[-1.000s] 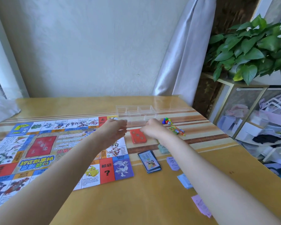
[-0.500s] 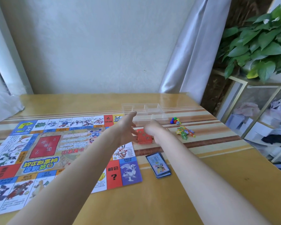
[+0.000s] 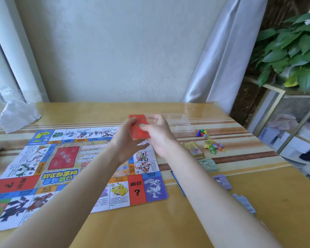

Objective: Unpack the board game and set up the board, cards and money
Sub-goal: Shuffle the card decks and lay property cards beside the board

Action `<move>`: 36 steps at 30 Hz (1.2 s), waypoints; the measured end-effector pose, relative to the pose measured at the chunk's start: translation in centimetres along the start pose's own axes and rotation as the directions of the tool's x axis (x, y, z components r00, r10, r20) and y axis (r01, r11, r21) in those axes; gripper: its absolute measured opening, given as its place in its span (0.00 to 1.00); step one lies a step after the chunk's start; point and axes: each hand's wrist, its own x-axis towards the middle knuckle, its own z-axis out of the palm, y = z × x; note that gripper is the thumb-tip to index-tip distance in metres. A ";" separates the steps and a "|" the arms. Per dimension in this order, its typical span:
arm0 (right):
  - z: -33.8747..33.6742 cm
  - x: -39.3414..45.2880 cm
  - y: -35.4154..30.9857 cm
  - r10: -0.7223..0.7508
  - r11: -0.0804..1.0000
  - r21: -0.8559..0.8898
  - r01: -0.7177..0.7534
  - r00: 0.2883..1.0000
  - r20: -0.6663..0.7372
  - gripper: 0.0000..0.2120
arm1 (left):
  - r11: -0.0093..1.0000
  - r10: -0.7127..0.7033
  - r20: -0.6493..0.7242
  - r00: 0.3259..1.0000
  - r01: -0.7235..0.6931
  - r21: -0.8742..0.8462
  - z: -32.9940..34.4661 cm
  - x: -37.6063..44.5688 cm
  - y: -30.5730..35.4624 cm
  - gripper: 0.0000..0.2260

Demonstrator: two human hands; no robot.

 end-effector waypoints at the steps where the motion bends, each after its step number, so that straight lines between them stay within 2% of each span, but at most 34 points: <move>1: 1.1 -0.3 0.3 -0.026 0.989 -0.142 0.029 0.999 0.020 0.15 | 0.995 -0.011 0.021 1.000 0.013 -0.094 -0.3 -0.4 0.3 0.11; 2: 1.8 -0.6 0.4 -0.092 0.939 -0.328 0.099 0.995 0.037 0.12 | 0.986 -0.014 0.025 1.000 0.018 -0.168 -0.7 -0.8 0.6 0.12; 3: 2.3 -0.8 0.6 -0.183 0.840 -0.506 0.195 0.980 0.074 0.11 | 0.981 -0.010 0.016 1.000 0.013 -0.196 -1.2 -1.1 0.9 0.11; 5: 2.2 -0.9 0.3 -0.314 0.625 -0.677 0.389 0.919 0.239 0.13 | 0.989 -0.009 -0.007 1.000 0.008 -0.149 -2.5 -1.8 1.8 0.10; 6: 2.0 -1.1 -0.2 -0.298 0.572 -0.680 0.460 0.888 0.351 0.15 | 0.995 -0.024 -0.006 1.000 0.023 -0.096 -3.1 -2.0 2.2 0.10; 8: 1.6 -1.4 -1.1 -0.147 0.519 -0.660 0.543 0.817 0.557 0.23 | 0.997 -0.073 0.019 0.997 0.073 -0.019 -4.3 -2.6 2.7 0.10; 10: 1.6 -1.4 -1.1 -0.070 0.432 -0.674 0.600 0.767 0.638 0.26 | 0.993 -0.121 0.077 0.990 0.121 0.010 -4.8 -3.3 2.9 0.09; 12: 1.5 -1.1 -0.9 -0.089 0.436 -0.665 0.607 0.764 0.639 0.26 | 0.991 -0.128 0.147 0.981 0.132 -0.017 -5.1 -4.0 2.9 0.09; 14: 1.3 -1.0 -0.7 -0.105 0.435 -0.659 0.614 0.761 0.640 0.25 | 0.988 -0.109 0.241 0.964 0.132 -0.080 -5.6 -4.6 3.1 0.13; 17: 0.7 -1.2 -1.1 -0.114 0.339 -0.693 0.636 0.759 0.641 0.22 | 0.974 -0.087 0.331 0.940 0.150 -0.171 -6.5 -5.1 3.2 0.18; 20: 0.6 -1.5 -1.2 -0.121 0.250 -0.698 0.672 0.736 0.666 0.20 | 0.983 -0.078 0.244 0.967 0.116 -0.145 -7.0 -4.8 3.2 0.14; 24: 0.9 -1.5 -0.8 -0.164 0.197 -0.693 0.693 0.720 0.674 0.21 | 0.998 -0.055 0.100 0.994 0.052 0.031 -7.5 -4.4 3.3 0.09; 29: 1.8 -1.6 0.8 -0.229 0.164 -0.665 0.728 0.684 0.693 0.18 | 0.998 -0.029 0.060 0.998 0.025 0.061 -8.2 -4.4 3.3 0.07; 32: 1.9 -1.6 1.5 -0.247 0.127 -0.658 0.742 0.666 0.704 0.17 | 0.985 0.020 -0.026 0.999 -0.015 0.173 -8.8 -4.5 3.4 0.07; 36: 2.0 -1.5 1.6 -0.261 0.070 -0.662 0.746 0.654 0.710 0.17 | 0.980 0.034 -0.095 0.995 -0.014 0.198 -9.2 -4.5 3.2 0.06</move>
